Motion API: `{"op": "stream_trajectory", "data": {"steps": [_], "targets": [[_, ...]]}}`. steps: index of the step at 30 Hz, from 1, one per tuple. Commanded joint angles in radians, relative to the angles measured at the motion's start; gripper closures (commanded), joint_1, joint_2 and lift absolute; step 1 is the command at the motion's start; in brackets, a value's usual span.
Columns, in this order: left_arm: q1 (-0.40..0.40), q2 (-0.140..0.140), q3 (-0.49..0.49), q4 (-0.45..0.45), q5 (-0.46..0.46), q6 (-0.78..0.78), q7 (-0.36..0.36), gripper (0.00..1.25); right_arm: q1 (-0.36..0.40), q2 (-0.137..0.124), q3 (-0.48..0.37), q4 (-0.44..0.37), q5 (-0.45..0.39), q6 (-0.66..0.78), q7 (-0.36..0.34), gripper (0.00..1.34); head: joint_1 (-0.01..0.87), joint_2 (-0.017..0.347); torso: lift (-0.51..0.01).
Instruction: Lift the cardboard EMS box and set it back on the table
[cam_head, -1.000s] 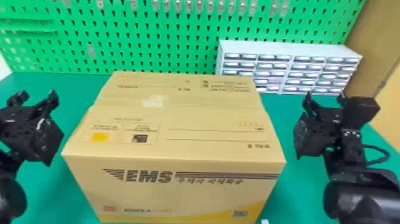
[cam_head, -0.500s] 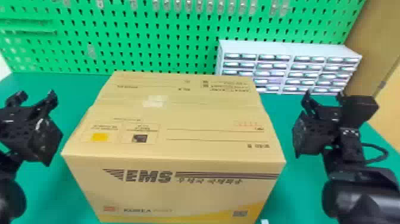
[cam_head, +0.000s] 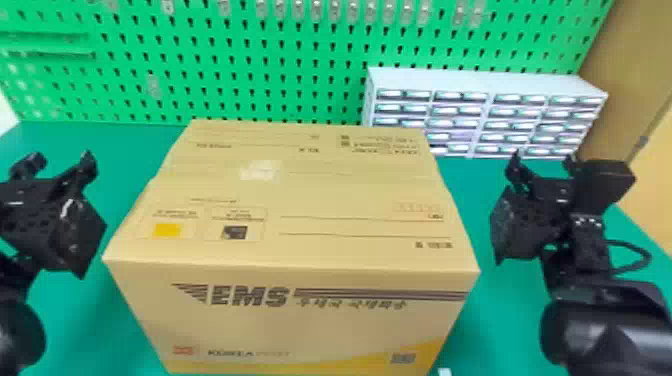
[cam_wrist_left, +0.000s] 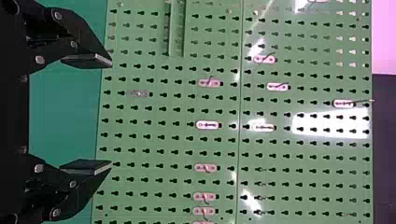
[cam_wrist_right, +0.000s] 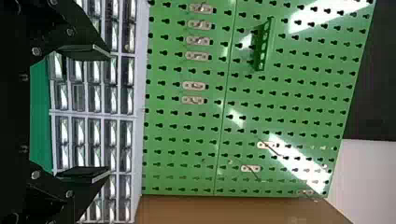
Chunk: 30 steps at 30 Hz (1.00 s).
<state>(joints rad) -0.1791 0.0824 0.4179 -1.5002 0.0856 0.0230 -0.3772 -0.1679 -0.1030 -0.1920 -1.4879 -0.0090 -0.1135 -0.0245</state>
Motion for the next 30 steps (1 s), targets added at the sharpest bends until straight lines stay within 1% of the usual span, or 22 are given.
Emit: {"op": "stream_trajectory", "data": {"steps": [1,10,17,30], "targets": [[0.0,-0.001,-0.002,0.0,0.0,0.0,0.0,0.48,-0.004,0.0,0.002,0.0,0.0,0.0,0.0,0.4,0.678,-0.015,-0.097],[0.001,-0.001,-0.005,0.0,0.0,-0.002,0.001,0.48,-0.004,0.0,0.002,0.005,0.001,0.0,0.0,0.4,0.678,-0.015,-0.097],[0.003,-0.001,-0.001,0.0,0.0,-0.003,0.001,0.48,-0.005,0.008,0.002,0.006,0.003,0.008,0.0,0.4,0.678,-0.015,-0.097],[0.0,-0.001,-0.002,0.0,-0.003,-0.002,0.001,0.48,-0.007,0.0,0.009,0.011,0.003,0.009,0.0,0.4,0.678,-0.015,-0.097]]}}
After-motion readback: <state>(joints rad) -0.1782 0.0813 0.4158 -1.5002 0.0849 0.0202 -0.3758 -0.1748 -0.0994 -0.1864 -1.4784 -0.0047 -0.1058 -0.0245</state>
